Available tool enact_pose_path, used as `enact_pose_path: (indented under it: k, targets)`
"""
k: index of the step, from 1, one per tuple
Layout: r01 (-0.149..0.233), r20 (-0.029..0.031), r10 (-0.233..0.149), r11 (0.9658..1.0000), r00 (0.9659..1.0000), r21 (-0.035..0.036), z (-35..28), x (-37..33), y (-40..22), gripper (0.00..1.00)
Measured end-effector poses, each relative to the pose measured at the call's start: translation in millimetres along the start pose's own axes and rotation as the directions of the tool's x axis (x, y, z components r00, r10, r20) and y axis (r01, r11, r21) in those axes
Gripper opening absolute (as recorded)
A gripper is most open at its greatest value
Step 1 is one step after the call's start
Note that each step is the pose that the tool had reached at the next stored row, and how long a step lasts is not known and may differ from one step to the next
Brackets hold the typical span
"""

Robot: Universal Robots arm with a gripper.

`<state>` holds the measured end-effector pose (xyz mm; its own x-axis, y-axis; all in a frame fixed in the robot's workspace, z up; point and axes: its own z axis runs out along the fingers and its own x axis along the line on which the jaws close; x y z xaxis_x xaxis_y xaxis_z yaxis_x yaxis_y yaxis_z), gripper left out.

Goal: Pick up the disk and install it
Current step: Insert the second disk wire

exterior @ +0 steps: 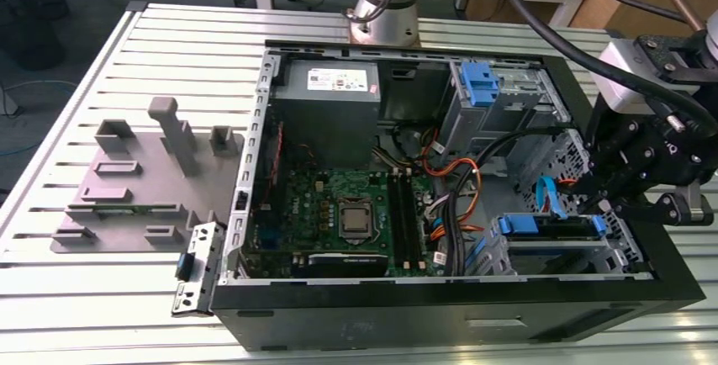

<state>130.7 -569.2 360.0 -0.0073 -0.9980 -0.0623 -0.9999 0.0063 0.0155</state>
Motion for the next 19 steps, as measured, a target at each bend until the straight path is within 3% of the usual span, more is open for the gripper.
enact_pose_path:
  k: [19]
  targets:
    - [0.000, 0.0001, 0.000, 1.0000, 1.0000, 0.0000, -1.2, -3.0, -2.2, 0.29]
